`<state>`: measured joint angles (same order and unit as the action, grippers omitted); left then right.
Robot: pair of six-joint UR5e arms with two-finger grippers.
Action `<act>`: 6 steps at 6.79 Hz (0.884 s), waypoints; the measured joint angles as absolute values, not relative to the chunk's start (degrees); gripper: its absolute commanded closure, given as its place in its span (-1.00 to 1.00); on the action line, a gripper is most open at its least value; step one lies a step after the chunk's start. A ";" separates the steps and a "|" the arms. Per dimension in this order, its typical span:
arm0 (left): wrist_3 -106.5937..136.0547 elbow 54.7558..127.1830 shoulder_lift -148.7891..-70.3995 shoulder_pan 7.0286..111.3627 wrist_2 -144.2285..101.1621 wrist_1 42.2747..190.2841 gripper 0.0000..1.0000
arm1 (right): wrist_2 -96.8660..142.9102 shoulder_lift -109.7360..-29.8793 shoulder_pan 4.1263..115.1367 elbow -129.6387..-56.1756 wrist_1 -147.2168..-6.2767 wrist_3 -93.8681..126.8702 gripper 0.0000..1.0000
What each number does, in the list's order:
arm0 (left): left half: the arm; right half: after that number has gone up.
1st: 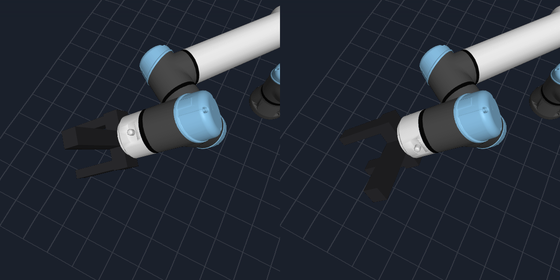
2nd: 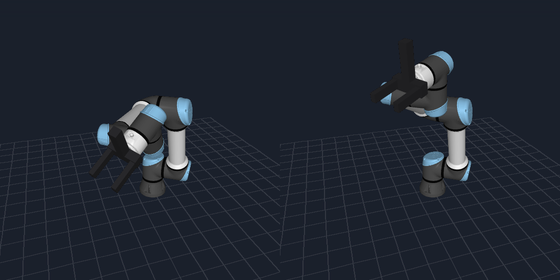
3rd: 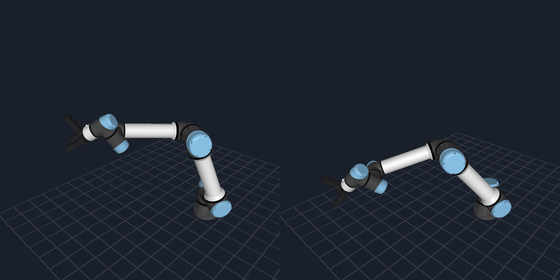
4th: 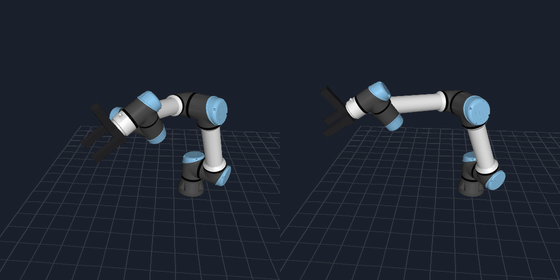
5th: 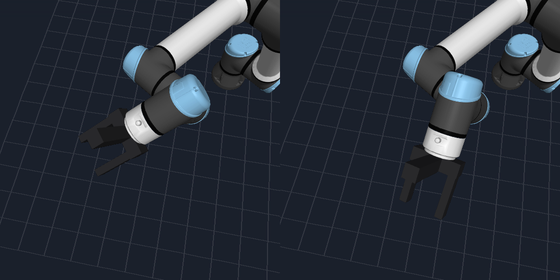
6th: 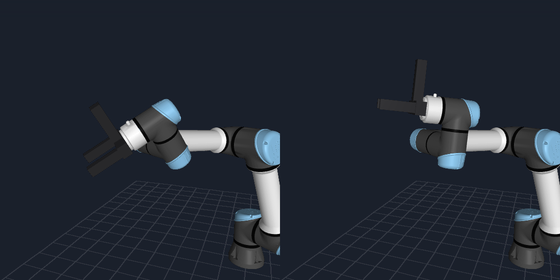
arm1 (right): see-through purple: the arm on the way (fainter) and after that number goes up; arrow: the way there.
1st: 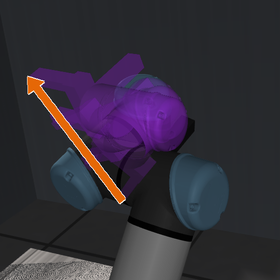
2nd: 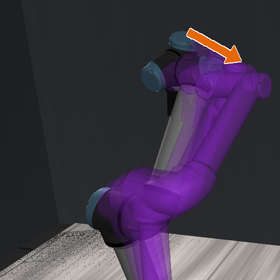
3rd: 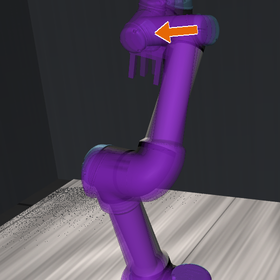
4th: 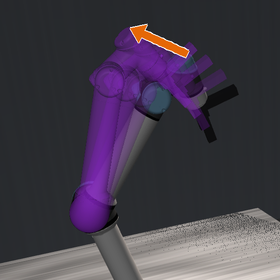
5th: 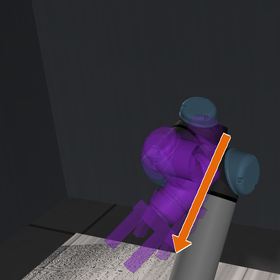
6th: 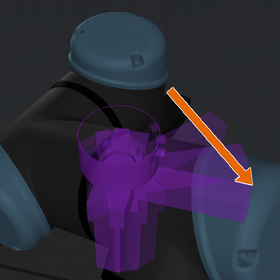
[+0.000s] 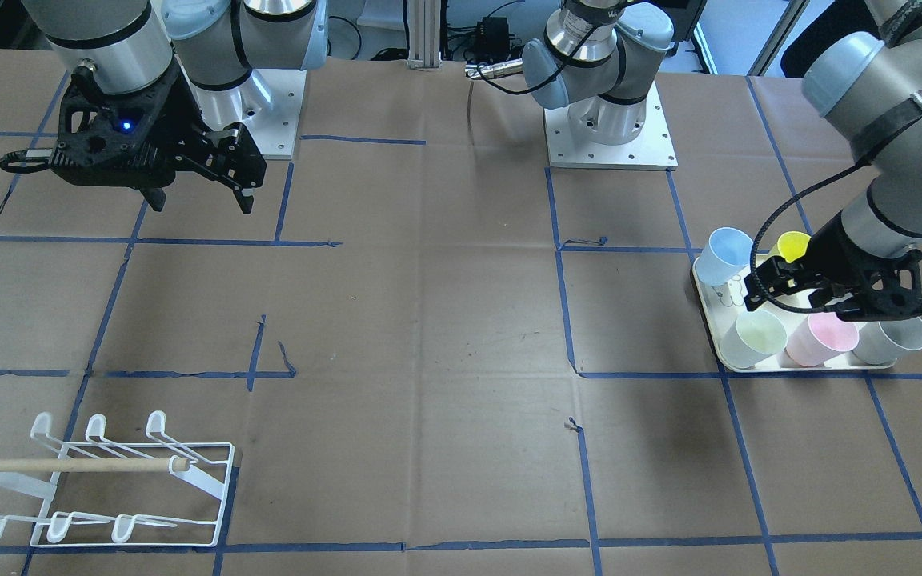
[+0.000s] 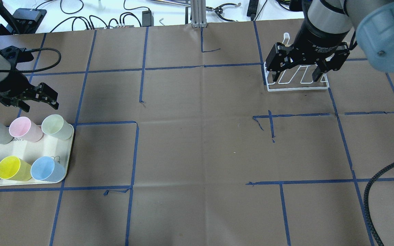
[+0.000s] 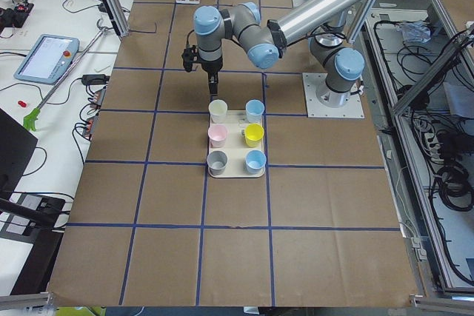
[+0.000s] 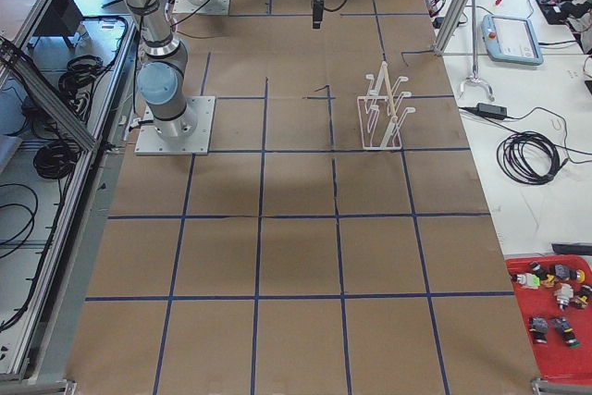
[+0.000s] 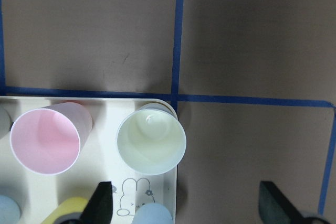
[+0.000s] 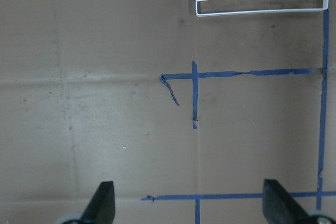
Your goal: Transfer IKEA cup to right arm and place on rack
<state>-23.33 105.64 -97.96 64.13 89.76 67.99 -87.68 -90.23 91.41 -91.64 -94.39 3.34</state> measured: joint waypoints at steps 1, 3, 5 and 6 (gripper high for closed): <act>-23.50 109.28 -97.98 64.11 89.85 64.72 -0.96 | -84.92 -89.97 91.40 -93.78 -100.13 3.64 -1.00; -23.79 112.37 -98.82 64.13 90.86 61.92 -0.96 | -77.53 -89.60 91.41 -98.72 -112.93 11.27 -1.00; -23.87 113.03 -100.18 64.16 92.76 60.61 -0.96 | -72.18 -89.61 91.42 -103.48 -125.30 23.69 -1.00; -23.81 113.04 -100.62 64.16 92.92 60.08 -0.96 | -70.07 -89.84 91.49 -105.81 -129.87 29.32 -1.00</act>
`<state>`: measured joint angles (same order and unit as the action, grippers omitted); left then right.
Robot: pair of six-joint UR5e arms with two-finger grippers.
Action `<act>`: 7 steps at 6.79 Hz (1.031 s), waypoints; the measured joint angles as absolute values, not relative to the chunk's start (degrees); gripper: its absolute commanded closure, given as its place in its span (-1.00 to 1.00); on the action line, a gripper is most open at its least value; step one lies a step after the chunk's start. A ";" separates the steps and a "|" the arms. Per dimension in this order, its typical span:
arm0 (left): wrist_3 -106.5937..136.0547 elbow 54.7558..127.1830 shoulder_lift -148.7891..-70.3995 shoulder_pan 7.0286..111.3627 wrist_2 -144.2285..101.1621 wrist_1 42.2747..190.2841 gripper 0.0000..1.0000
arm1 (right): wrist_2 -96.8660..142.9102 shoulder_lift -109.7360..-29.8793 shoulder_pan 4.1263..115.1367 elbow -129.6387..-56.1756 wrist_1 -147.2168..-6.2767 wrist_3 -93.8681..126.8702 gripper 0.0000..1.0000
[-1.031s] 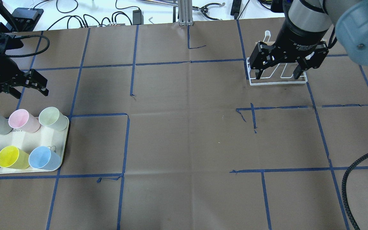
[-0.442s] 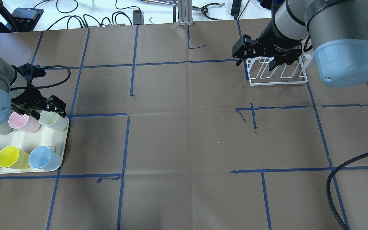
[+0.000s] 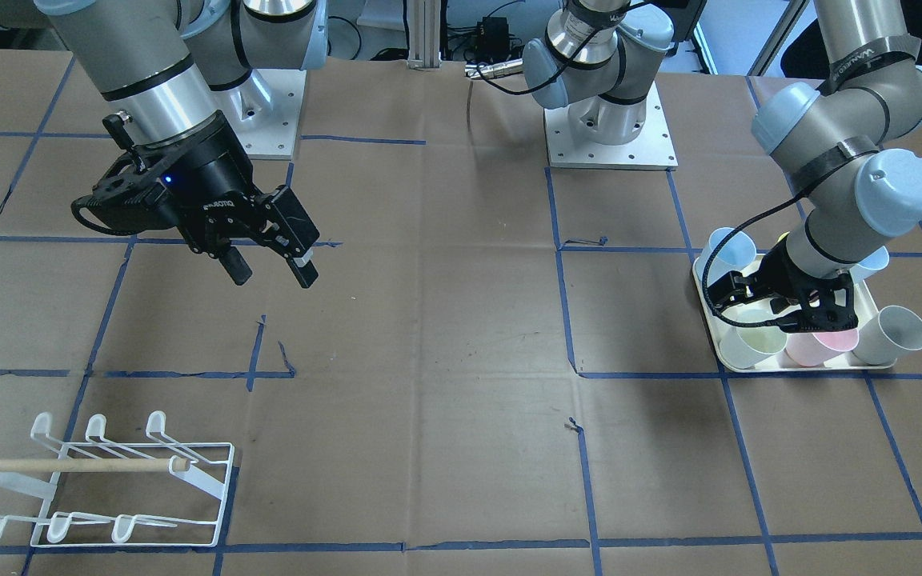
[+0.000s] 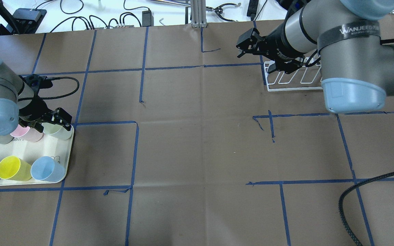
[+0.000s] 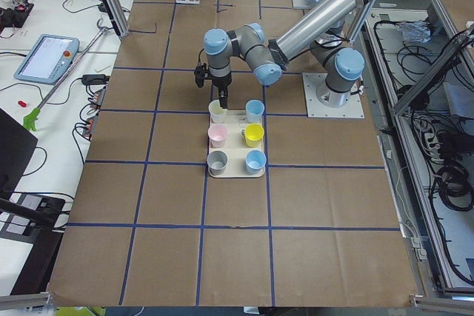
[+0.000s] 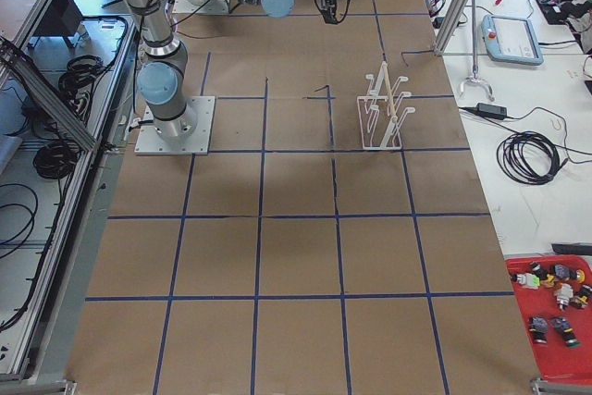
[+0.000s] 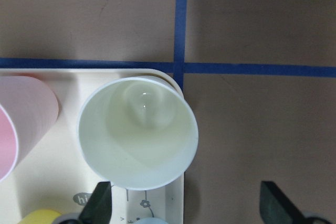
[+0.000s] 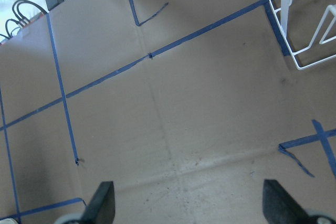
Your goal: Transfer IKEA cup to right arm and place on rack
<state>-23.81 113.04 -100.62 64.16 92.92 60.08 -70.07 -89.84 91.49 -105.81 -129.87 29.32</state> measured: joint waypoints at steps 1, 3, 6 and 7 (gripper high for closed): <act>-23.78 112.82 -101.09 64.19 92.92 59.72 -0.96 | -66.63 -89.92 91.54 -108.43 -134.72 35.38 -1.00; -23.74 112.33 -101.54 64.45 92.56 59.14 -0.96 | -62.08 -89.98 91.57 -115.18 -149.70 45.28 -1.00; -23.73 112.49 -102.79 65.17 92.44 57.96 -0.96 | -56.27 -89.81 91.58 -127.56 -176.19 60.49 -1.00; -23.77 112.81 -103.25 65.25 92.48 56.99 -0.95 | -55.76 -89.98 91.58 -130.55 -182.43 65.34 -1.00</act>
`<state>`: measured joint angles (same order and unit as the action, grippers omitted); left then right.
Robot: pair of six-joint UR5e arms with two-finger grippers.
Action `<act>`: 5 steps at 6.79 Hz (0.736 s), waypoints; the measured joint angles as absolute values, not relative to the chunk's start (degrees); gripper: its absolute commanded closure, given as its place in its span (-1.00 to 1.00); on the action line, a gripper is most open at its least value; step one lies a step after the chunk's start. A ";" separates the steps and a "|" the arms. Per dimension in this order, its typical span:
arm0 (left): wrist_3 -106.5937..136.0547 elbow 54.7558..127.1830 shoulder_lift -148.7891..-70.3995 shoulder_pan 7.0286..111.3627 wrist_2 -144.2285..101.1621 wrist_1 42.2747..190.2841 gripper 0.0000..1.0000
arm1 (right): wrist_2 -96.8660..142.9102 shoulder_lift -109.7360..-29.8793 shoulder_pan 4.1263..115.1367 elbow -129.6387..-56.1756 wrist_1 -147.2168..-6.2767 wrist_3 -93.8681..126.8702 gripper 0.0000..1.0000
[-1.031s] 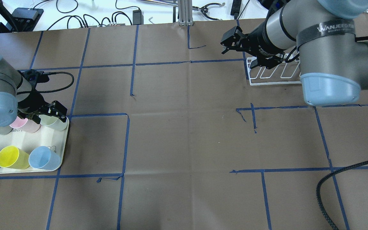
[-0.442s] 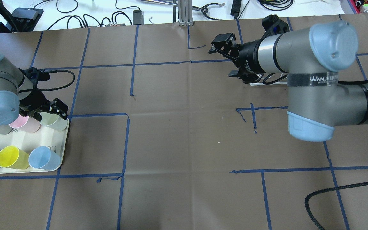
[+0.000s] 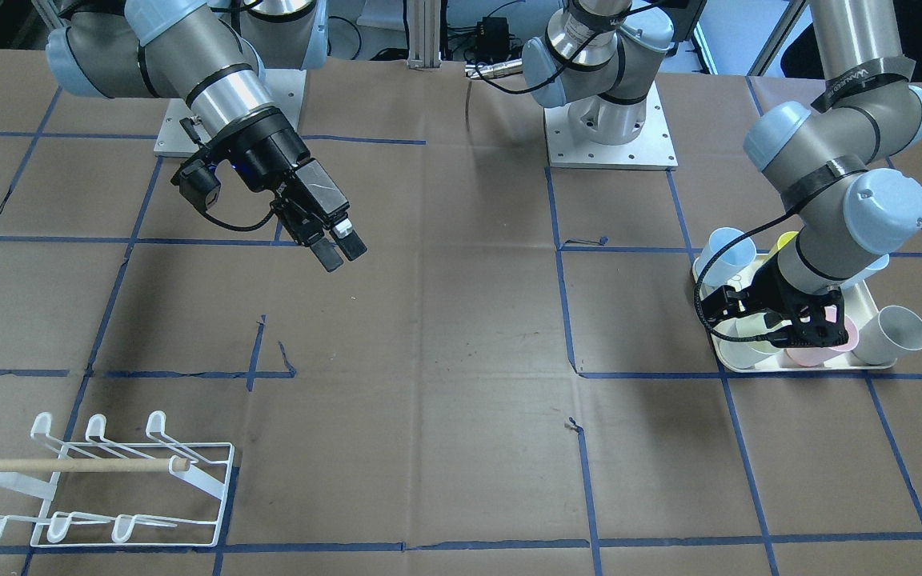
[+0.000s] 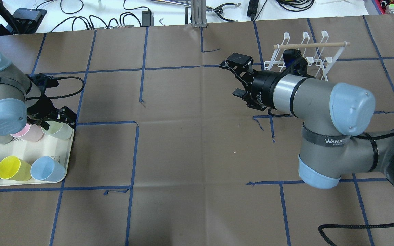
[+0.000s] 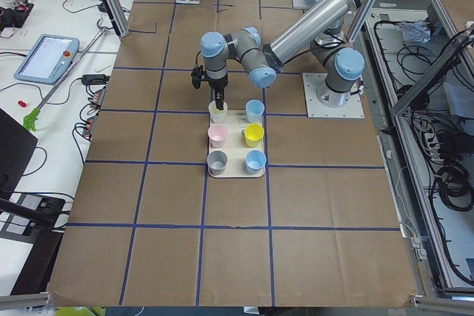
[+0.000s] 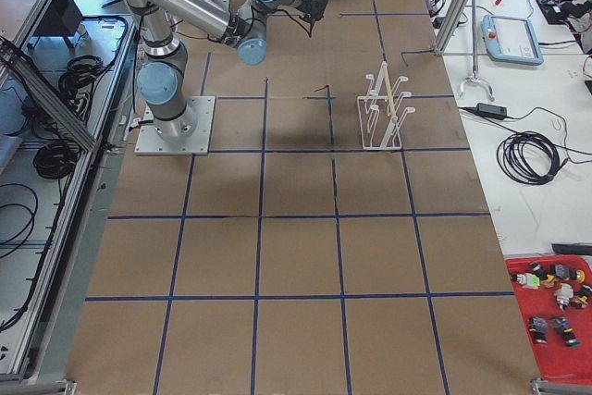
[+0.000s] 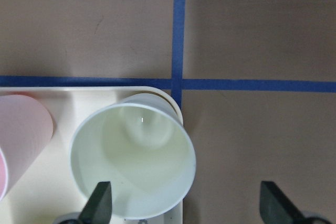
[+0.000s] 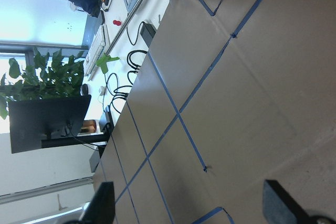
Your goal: Transfer IKEA cup to right arm and place on rack
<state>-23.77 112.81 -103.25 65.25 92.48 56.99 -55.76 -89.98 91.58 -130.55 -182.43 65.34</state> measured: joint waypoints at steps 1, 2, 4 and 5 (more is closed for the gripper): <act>-23.87 112.90 -103.44 65.26 92.57 56.50 -0.83 | -54.52 -90.25 91.58 -132.32 -185.93 69.21 -1.00; -23.95 112.90 -103.55 65.19 92.70 56.33 -0.53 | -52.66 -90.41 91.58 -133.31 -187.47 71.81 -1.00; -24.06 112.73 -104.26 64.91 92.75 56.20 0.56 | -51.70 -89.83 91.58 -134.87 -193.31 73.62 -1.00; -24.17 112.52 -104.52 64.83 92.63 56.15 0.97 | -51.76 -89.61 91.58 -135.47 -196.77 73.91 -1.00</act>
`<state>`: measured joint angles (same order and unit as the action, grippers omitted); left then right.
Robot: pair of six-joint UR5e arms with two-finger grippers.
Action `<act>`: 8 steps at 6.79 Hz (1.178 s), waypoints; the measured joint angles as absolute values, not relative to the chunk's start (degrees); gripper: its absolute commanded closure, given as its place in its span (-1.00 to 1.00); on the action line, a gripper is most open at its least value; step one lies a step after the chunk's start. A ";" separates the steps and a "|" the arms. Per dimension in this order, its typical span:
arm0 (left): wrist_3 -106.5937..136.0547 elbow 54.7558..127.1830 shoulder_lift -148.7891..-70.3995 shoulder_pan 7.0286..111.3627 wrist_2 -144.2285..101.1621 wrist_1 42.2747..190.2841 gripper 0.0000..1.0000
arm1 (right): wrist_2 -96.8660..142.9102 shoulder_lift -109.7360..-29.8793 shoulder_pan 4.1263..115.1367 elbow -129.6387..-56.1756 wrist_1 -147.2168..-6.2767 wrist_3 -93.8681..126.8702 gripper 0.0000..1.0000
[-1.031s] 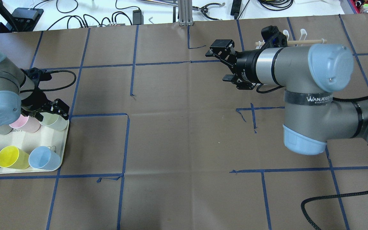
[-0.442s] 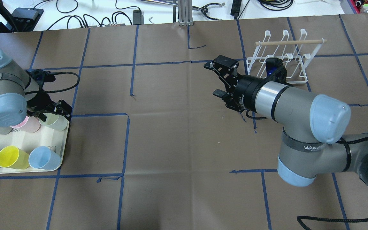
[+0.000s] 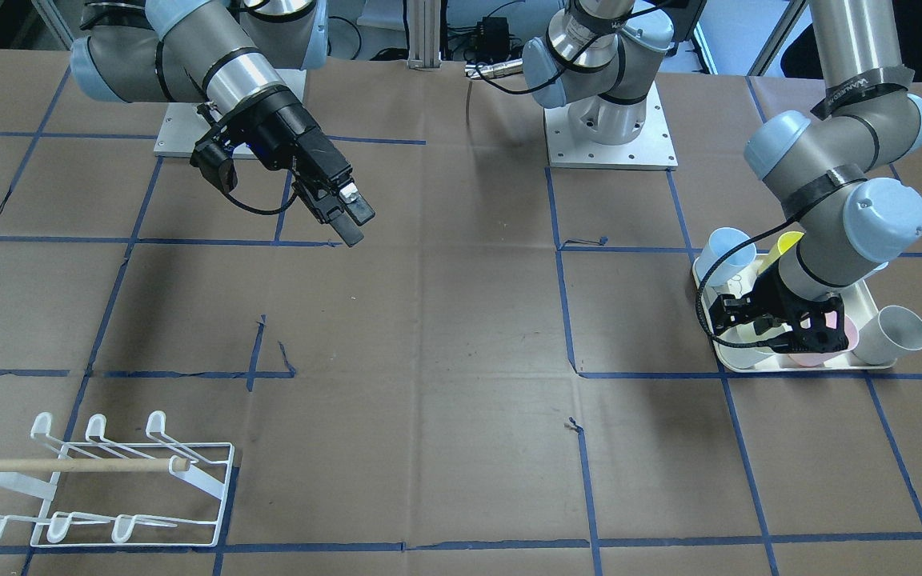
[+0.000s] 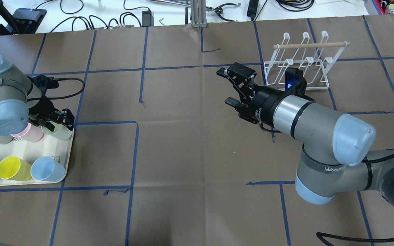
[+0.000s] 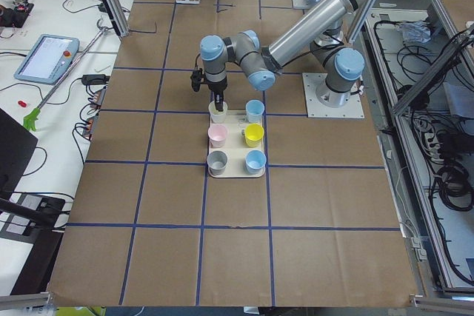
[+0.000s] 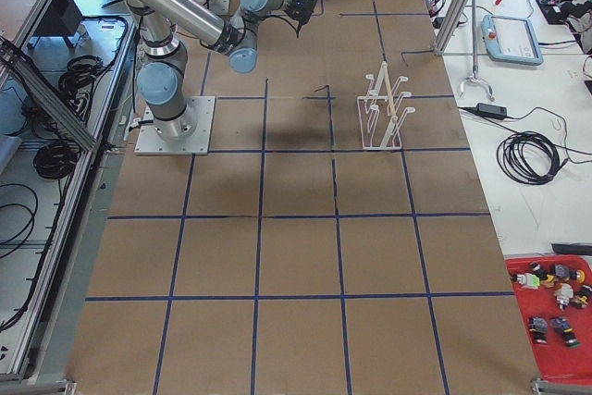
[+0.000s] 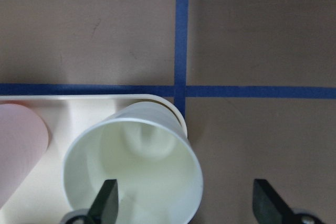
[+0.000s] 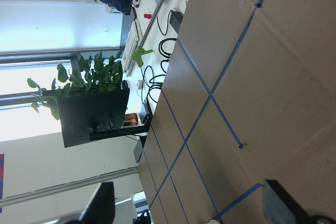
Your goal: Transfer IKEA cup to right arm and place on rack
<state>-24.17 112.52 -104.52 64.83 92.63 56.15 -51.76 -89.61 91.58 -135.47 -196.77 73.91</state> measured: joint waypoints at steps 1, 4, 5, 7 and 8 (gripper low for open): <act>-24.23 112.34 -104.59 64.77 92.55 56.10 1.00 | -51.80 -89.52 91.56 -135.80 -198.40 73.93 -1.00; -24.26 111.69 -103.52 64.76 92.36 56.39 1.00 | -51.91 -89.86 90.97 -135.82 -199.22 74.00 -1.00; -24.24 111.15 -101.89 64.94 92.14 57.18 1.00 | -51.93 -89.98 90.82 -135.80 -199.24 74.00 -1.00; -24.10 107.87 -95.17 65.23 91.66 66.23 1.00 | -52.40 -90.10 90.85 -135.76 -199.25 74.05 -1.00; -24.04 103.92 -92.67 65.30 91.58 73.93 1.00 | -53.36 -90.15 90.87 -135.65 -199.25 74.10 -1.00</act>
<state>-24.04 103.92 -92.67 65.30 91.58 73.93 -53.36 -90.15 90.87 -135.65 -199.25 74.10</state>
